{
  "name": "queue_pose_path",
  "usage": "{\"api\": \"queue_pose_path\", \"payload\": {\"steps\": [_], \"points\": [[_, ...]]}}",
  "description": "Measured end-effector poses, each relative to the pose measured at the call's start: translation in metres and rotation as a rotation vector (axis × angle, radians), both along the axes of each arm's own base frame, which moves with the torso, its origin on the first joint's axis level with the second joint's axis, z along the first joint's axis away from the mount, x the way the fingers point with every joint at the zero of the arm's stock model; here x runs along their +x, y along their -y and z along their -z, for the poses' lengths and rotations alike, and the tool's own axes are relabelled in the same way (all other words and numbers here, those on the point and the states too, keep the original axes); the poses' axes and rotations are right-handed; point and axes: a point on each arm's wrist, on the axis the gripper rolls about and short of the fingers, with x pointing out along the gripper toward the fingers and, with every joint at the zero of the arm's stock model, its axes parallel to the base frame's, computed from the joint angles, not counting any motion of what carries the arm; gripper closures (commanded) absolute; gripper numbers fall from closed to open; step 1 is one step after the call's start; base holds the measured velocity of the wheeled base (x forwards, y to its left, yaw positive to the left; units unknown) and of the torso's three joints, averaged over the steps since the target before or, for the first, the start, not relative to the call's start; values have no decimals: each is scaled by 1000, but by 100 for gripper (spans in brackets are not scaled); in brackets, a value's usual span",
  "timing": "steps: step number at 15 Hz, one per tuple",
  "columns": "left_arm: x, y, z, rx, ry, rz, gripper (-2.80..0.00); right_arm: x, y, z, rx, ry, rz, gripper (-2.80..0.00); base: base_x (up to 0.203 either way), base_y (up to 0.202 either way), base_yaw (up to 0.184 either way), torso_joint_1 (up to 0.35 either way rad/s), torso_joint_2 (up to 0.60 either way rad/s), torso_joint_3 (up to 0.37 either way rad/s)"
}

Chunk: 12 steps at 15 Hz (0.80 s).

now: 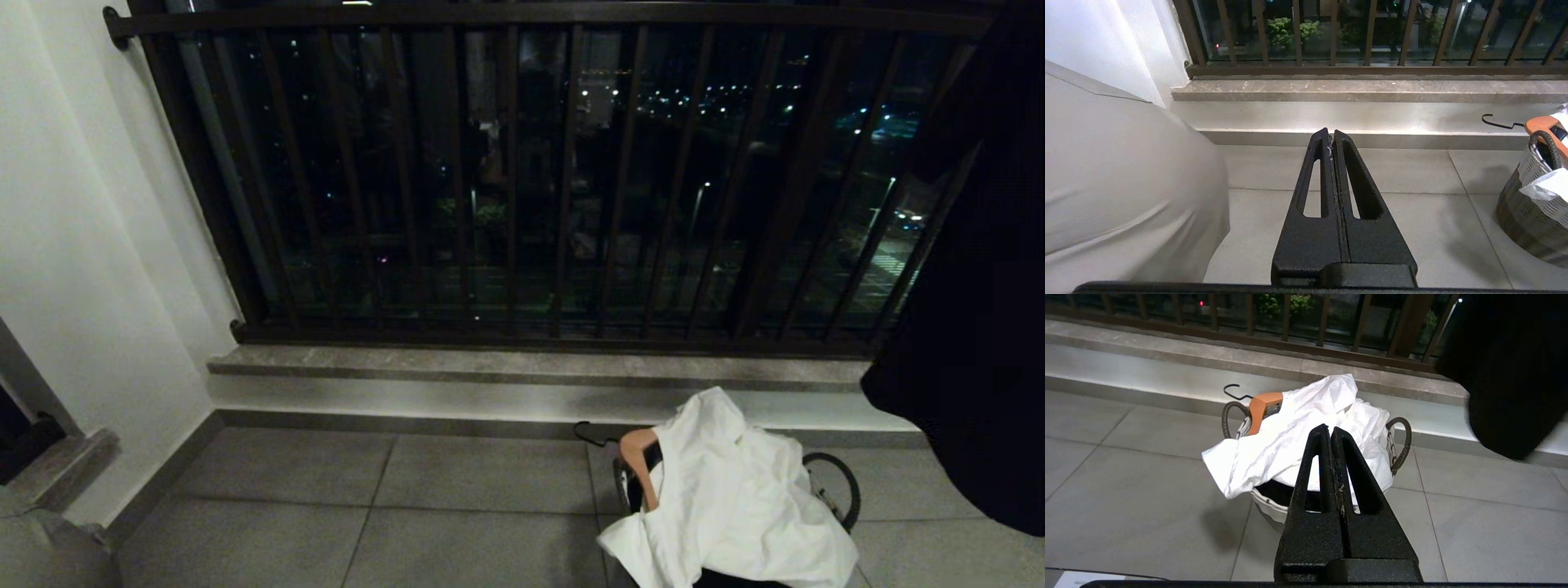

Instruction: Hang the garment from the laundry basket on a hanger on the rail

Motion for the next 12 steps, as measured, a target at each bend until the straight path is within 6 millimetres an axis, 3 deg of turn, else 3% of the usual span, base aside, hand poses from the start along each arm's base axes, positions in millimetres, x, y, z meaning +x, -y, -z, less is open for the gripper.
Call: {"api": "queue_pose_path", "payload": {"steps": [4, 12], "points": [[0, 0, 0, 0, -1, 0, 0, 0, 0, 0, 0, 0, 0, 0, 0, 0, 0, 3, 3, -84], [0, 0, 1, 1, -7, 0, 0, 0, 0, 0, -1, 0, 0, 0, 0, 0, 0, 2, 3, -192]]}}
